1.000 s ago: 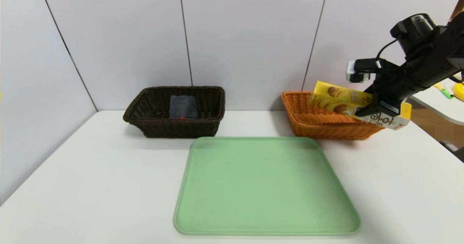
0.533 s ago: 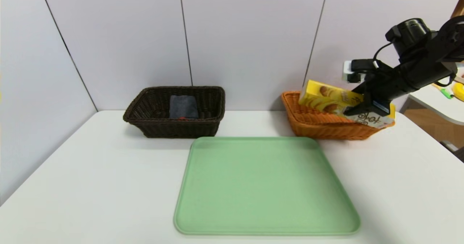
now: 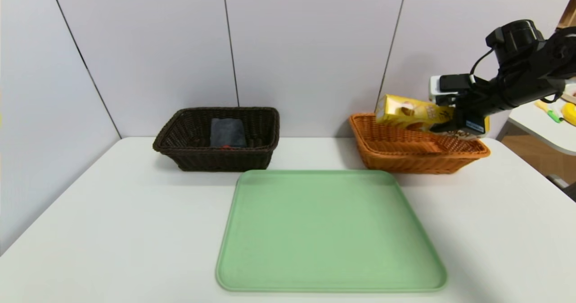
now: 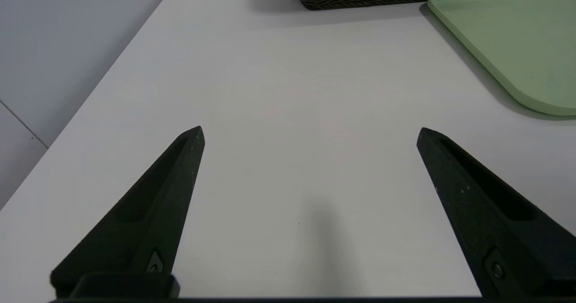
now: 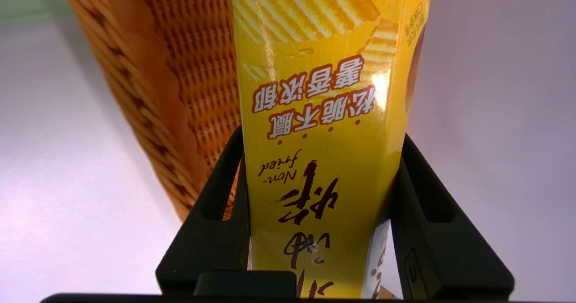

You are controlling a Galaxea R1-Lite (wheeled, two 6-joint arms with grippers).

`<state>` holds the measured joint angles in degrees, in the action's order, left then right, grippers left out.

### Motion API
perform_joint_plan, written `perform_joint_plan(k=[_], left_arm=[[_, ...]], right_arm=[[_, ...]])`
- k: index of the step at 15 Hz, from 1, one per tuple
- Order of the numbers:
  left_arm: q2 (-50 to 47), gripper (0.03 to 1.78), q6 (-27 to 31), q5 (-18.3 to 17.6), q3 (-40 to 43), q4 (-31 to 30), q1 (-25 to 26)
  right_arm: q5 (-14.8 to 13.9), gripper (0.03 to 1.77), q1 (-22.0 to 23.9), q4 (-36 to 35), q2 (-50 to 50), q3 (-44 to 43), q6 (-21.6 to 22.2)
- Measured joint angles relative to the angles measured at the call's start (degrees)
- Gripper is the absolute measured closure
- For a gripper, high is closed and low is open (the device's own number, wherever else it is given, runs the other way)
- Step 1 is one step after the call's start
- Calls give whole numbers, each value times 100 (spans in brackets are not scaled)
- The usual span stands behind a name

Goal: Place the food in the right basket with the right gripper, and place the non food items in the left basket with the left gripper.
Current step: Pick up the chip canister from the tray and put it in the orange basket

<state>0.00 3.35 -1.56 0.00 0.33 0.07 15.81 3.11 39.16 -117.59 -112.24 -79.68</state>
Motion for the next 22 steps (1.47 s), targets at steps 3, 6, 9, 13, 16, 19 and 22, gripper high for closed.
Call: perform_joint_plan(k=[3,6,9,13,16,19,22], left_arm=[[0,12,0,-1,0,2,0],[0,12,0,0,0,0,0],[0,12,2,0,0,2,0],[0,12,0,-1,0,2,0],[0,12,2,-1,0,0,0],[0,12,0,0,0,0,0],[0,12,2,0,0,2,0]], right_arm=[[-9,95,28,-286,-156,0,-98],[-20,95,57,-350,-324,0,-160],[-33,95,55,-350,-485,0,-199],[-41,95,46,-352,-656,2,-191],[-52,95,44,-368,-739,0,-191],[-52,87,39,-402,-790,-5,-194],[-63,62,37,-536,-823,-11,-185]])
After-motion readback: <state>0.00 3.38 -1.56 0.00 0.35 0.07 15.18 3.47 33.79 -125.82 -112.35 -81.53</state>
